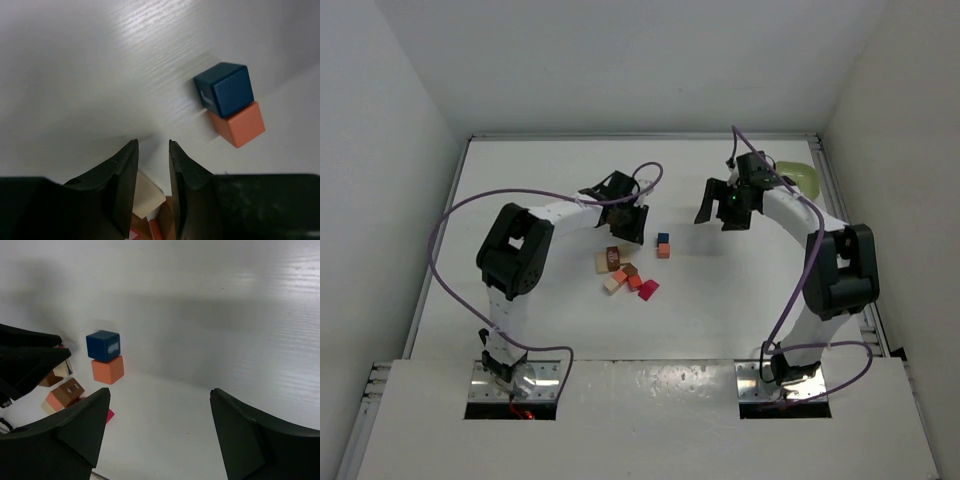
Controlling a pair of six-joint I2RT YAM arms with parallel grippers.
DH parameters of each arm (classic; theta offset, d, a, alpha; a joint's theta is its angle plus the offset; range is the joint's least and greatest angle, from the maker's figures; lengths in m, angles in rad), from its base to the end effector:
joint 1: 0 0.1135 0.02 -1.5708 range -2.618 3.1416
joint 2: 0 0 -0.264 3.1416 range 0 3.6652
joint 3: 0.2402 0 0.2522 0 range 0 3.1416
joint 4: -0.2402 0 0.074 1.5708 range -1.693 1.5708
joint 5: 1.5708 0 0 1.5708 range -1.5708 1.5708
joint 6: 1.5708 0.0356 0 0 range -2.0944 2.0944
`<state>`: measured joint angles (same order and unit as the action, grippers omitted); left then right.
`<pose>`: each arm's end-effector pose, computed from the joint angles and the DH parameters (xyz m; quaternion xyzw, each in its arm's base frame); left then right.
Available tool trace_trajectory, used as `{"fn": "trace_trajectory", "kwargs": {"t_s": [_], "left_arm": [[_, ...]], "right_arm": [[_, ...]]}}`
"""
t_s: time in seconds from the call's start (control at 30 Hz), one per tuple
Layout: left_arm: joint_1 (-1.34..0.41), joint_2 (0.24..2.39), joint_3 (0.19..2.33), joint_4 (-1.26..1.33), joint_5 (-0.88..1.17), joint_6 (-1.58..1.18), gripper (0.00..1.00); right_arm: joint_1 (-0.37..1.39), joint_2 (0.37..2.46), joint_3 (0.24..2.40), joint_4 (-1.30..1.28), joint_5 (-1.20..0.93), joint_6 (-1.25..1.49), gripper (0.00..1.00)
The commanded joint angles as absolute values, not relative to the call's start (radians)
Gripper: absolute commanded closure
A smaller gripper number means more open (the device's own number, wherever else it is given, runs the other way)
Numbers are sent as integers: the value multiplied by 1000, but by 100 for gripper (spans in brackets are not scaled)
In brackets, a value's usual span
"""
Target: Build the wood block tower
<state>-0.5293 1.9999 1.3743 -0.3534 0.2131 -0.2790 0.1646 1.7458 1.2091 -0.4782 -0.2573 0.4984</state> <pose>0.3624 -0.2207 0.1685 0.1495 0.9398 -0.2076 0.2266 0.3580 0.0686 0.2077 0.1237 0.9463 0.2052 0.2172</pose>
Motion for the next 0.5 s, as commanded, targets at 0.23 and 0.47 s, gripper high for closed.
{"fn": "trace_trajectory", "kwargs": {"t_s": [0.23,0.47], "left_arm": [[-558,2078,1474,-339,241,-327,65],[-578,2100,1505,-357,241,-327,59]], "right_arm": [[133,1698,1169,-453,-245,514,18],[109,1684,1149,-451,-250,509,17]]}}
